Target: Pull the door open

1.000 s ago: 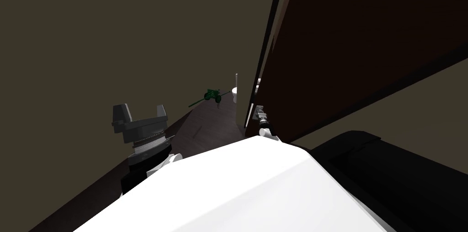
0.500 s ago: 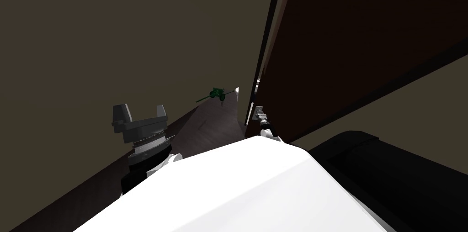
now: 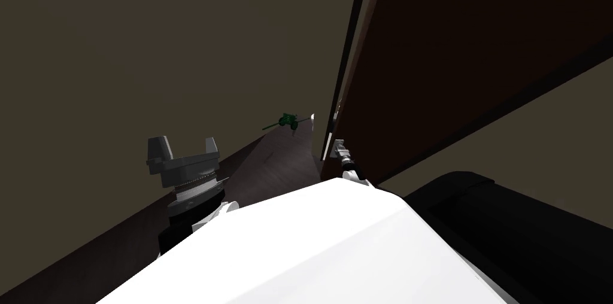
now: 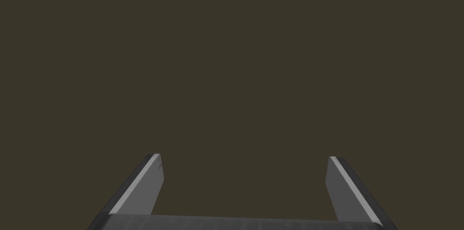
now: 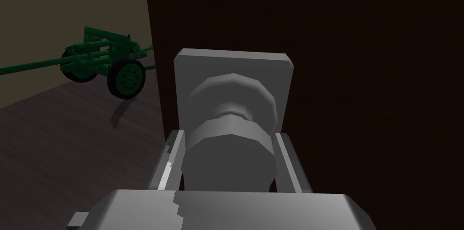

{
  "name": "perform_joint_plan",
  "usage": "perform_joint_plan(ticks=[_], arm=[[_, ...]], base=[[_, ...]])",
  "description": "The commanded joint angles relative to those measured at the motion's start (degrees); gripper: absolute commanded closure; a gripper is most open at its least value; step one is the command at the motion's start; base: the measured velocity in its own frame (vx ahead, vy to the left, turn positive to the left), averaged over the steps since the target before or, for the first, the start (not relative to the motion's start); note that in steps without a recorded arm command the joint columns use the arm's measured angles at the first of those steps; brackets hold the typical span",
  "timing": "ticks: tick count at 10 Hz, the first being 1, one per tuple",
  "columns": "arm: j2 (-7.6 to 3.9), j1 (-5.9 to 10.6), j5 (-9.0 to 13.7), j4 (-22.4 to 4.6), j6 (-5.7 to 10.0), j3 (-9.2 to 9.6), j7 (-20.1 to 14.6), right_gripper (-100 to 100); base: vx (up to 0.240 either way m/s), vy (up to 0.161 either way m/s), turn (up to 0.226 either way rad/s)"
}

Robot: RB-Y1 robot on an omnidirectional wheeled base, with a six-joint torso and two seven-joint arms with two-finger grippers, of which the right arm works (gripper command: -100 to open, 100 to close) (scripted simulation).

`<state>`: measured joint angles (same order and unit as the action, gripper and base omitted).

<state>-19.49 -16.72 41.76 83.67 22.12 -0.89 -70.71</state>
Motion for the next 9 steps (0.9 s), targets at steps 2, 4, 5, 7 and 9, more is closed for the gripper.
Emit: perform_joint_plan(ticks=[2,4,5,7,9], arm=[[-1.38,-0.69,-0.3,0.5,0.72,1.4,-1.5,100],[-2.5,-1.28,-0.5,0.9,1.28,2.37,-2.6,100],[-3.03,-1.56,-0.6,1.1,1.54,2.83,-3.2,100],[-4.08,-2.11,-0.8,1.4,2.06,3.74,-4.2,100],[-4.58,-2.51,-0.9,1.4,2.24,4.48,-4.7,100]], base=[[-0.216,-0.017,0.109],[-0.201,-0.042,0.121],[-0.198,-0.053,0.124],[-0.213,-0.057,0.122],[-0.119,-0.011,0.061]])
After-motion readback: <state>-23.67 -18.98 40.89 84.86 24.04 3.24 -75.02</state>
